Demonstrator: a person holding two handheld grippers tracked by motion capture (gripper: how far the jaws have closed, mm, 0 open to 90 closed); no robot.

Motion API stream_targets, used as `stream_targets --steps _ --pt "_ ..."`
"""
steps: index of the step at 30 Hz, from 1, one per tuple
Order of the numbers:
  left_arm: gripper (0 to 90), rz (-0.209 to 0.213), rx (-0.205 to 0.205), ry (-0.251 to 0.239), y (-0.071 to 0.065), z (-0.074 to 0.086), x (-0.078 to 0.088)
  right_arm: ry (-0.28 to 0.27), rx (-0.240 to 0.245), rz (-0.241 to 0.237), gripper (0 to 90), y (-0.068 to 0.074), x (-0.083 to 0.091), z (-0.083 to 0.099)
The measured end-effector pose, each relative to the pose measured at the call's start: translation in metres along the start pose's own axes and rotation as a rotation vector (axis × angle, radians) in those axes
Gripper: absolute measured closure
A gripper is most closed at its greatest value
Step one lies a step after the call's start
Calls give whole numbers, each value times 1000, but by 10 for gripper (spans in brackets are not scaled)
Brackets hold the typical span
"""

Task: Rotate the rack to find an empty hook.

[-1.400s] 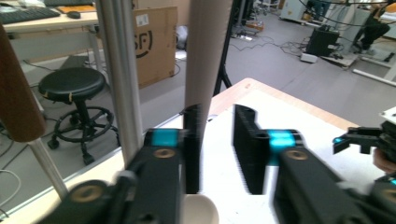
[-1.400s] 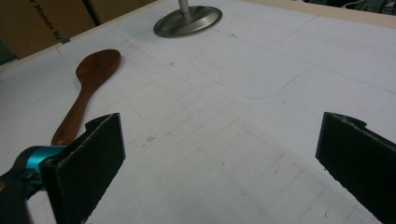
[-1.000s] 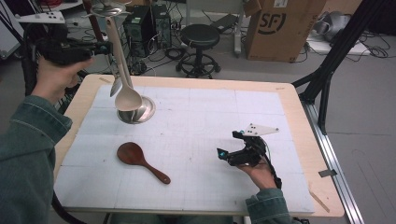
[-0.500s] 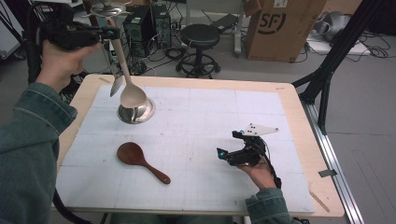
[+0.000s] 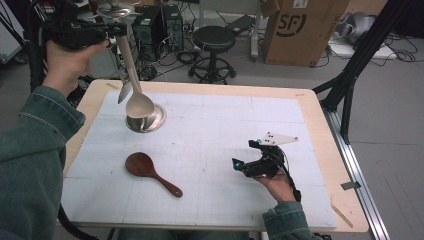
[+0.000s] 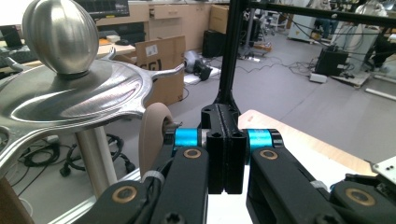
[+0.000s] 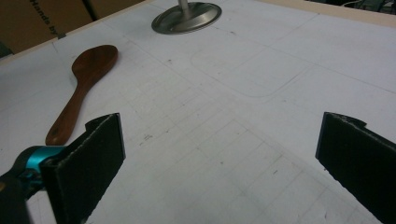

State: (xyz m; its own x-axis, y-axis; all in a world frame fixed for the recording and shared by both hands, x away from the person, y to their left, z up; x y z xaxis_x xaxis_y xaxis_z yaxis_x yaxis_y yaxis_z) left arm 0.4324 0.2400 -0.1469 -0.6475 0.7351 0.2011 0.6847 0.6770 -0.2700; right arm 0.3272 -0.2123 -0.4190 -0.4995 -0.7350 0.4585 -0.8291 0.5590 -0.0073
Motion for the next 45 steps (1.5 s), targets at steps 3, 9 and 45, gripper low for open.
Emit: stream_targets --steps 3,9,45 --pt "898 11 -1 2 0 1 -2 3 3 -3 2 0 -1 0" --pt "898 30 0 -7 3 0 -1 2 3 -3 2 0 -1 0" --pt "898 14 -5 -43 16 0 11 11 11 -12 2 1 -4 1"
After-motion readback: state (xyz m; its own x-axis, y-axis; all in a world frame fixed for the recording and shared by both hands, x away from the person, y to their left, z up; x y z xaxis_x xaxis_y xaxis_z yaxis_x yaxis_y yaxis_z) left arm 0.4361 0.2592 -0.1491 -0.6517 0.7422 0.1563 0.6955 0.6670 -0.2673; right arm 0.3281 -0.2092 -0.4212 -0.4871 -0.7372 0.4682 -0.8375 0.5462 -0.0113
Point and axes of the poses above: each handheld gripper's, and its own axes: x roughly backward along the jaws, z roughly out of its underside, y roughly to its left, the point moved 2 cm from there along -x, roughly forward along the jaws, and after that the axes turned 12 degrees about x, right-handed, at the moved point
